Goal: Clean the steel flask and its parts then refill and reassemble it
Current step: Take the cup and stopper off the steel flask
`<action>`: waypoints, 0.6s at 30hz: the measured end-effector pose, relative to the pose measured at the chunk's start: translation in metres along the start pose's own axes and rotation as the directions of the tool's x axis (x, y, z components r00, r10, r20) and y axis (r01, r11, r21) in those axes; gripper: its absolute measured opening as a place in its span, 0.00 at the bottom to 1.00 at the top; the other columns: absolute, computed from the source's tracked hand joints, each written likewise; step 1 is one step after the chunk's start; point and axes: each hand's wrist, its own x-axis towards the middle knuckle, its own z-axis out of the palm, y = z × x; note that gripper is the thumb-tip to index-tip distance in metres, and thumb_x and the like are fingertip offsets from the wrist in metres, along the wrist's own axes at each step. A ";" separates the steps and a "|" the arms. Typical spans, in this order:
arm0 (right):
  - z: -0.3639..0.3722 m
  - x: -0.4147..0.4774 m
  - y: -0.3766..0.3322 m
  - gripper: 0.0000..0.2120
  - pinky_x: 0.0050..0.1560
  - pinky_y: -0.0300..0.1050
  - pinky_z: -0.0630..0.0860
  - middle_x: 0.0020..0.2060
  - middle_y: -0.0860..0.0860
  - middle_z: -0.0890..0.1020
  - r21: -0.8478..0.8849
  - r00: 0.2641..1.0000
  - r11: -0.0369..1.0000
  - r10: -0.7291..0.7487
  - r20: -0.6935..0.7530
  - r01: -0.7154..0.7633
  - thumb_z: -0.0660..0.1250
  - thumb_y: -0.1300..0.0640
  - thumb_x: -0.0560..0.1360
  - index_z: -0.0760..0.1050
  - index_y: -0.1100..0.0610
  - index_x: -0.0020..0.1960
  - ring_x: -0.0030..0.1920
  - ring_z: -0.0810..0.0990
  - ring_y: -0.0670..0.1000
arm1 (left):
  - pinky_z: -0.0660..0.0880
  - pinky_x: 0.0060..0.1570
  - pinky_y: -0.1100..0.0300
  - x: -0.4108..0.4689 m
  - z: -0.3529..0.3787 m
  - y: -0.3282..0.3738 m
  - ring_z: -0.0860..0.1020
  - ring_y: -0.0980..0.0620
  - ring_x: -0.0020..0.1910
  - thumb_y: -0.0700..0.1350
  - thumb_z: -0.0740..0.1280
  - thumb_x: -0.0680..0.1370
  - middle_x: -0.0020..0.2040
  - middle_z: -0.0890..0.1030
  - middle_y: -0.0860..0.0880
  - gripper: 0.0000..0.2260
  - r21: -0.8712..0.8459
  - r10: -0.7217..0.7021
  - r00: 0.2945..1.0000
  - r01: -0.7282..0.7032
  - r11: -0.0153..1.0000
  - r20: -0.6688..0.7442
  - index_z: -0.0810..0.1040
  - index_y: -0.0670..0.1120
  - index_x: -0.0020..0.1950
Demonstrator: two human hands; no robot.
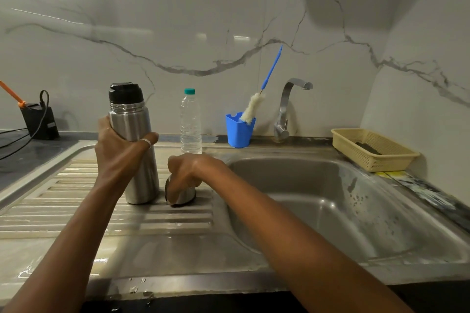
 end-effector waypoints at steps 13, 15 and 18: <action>-0.091 -0.007 -0.033 0.08 0.41 0.47 0.73 0.38 0.54 0.79 0.214 0.727 0.931 -0.073 -0.682 0.295 0.63 0.60 0.79 0.75 0.59 0.42 0.41 0.77 0.53 | 0.74 0.48 0.51 0.002 -0.001 -0.002 0.77 0.45 0.49 0.44 0.80 0.69 0.50 0.76 0.48 0.29 -0.008 -0.015 1.000 0.015 1.000 0.010 0.69 0.46 0.65; -0.106 -0.009 -0.046 0.10 0.41 0.46 0.72 0.39 0.53 0.80 0.235 0.676 0.906 -0.073 -0.733 0.352 0.62 0.55 0.81 0.75 0.59 0.44 0.42 0.78 0.52 | 0.74 0.48 0.51 0.003 0.000 -0.002 0.77 0.45 0.48 0.44 0.80 0.69 0.50 0.76 0.48 0.29 -0.004 -0.016 1.000 0.016 1.000 0.009 0.69 0.47 0.64; -0.117 -0.004 -0.068 0.18 0.39 0.43 0.72 0.38 0.49 0.81 0.099 0.698 0.948 -0.149 -0.700 0.302 0.63 0.42 0.81 0.76 0.55 0.42 0.41 0.79 0.48 | 0.75 0.48 0.51 0.004 -0.001 -0.002 0.77 0.45 0.49 0.45 0.80 0.68 0.51 0.77 0.48 0.29 -0.005 -0.019 1.000 0.019 1.000 0.010 0.69 0.47 0.64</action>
